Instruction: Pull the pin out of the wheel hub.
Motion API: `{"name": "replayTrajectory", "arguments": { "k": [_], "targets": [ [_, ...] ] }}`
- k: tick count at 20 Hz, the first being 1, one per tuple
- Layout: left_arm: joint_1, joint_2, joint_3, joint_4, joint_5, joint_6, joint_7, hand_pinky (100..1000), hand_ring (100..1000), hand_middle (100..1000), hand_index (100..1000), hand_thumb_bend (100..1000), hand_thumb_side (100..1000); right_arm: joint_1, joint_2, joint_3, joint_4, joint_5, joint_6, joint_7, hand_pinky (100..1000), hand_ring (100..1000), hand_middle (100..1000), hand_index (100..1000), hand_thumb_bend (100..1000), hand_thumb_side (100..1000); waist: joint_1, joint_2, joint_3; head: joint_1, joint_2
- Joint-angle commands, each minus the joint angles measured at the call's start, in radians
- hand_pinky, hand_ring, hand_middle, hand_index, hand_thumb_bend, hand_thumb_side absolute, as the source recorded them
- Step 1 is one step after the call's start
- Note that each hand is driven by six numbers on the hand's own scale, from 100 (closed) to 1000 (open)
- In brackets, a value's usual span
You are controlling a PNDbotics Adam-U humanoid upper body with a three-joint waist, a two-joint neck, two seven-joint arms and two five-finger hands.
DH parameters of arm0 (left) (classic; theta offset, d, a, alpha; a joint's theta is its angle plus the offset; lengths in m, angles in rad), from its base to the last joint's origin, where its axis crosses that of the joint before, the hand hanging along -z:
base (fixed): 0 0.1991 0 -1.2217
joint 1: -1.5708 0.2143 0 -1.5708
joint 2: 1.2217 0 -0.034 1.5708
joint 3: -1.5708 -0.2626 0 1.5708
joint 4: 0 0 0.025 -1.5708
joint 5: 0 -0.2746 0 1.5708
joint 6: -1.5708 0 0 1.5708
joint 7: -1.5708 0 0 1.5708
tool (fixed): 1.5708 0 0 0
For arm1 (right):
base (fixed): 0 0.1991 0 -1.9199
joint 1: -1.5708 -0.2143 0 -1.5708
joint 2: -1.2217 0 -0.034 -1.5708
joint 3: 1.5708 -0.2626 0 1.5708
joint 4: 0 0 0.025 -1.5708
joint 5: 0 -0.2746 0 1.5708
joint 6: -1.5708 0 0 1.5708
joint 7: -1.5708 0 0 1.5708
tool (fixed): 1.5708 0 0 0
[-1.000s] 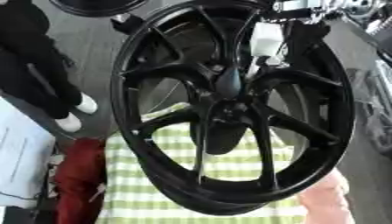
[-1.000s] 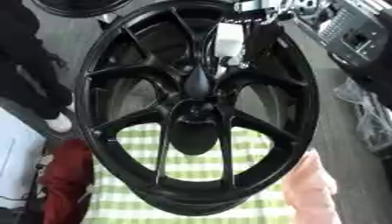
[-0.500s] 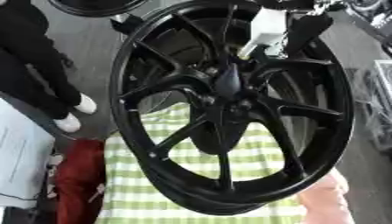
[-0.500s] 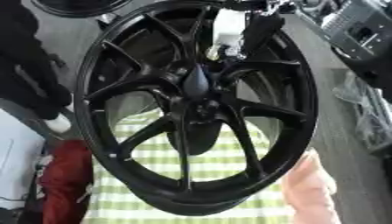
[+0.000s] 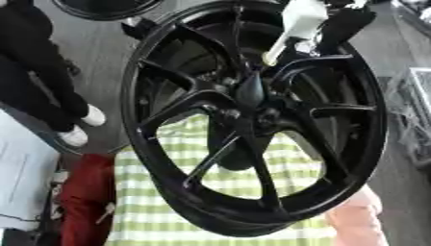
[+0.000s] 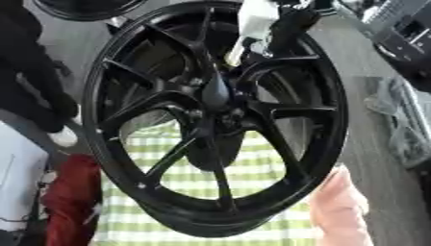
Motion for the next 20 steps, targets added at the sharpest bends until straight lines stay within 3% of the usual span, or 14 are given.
{"name": "replayTrajectory", "arguments": {
  "k": [1,7,11,16,20],
  "targets": [
    [-0.002,0.03,0.009,-0.009,0.0,-0.001,0.001,798,733,810,735,377,617,-0.011,-0.062,-0.038,-0.037,-0.024,0.007,-0.008,656,523,330,554,100,297,0.002,-0.027,-0.001,0.002,-0.004],
    [0.001,0.035,0.01,-0.009,-0.002,-0.001,0.001,799,733,811,734,377,615,0.038,-0.154,-0.087,-0.093,-0.069,0.016,-0.029,659,523,330,555,100,290,0.0,-0.037,-0.008,0.007,-0.008],
    [0.005,0.042,0.014,-0.009,-0.006,-0.002,0.005,799,733,811,734,377,614,0.148,-0.275,-0.156,-0.143,-0.123,0.023,-0.065,664,523,332,557,100,296,-0.005,-0.041,-0.022,0.017,-0.012],
    [0.003,0.046,0.016,-0.012,-0.009,-0.004,0.008,799,733,811,734,375,613,0.445,-0.49,-0.331,-0.23,-0.231,0.025,-0.191,668,523,333,558,100,283,-0.004,-0.035,-0.041,0.028,-0.02],
    [0.001,0.04,0.024,-0.015,-0.011,-0.006,0.015,799,733,811,734,375,611,0.742,-0.599,-0.509,-0.167,-0.323,0.036,-0.353,673,529,340,564,100,283,0.011,-0.026,-0.06,0.041,-0.029]
  ]
}}
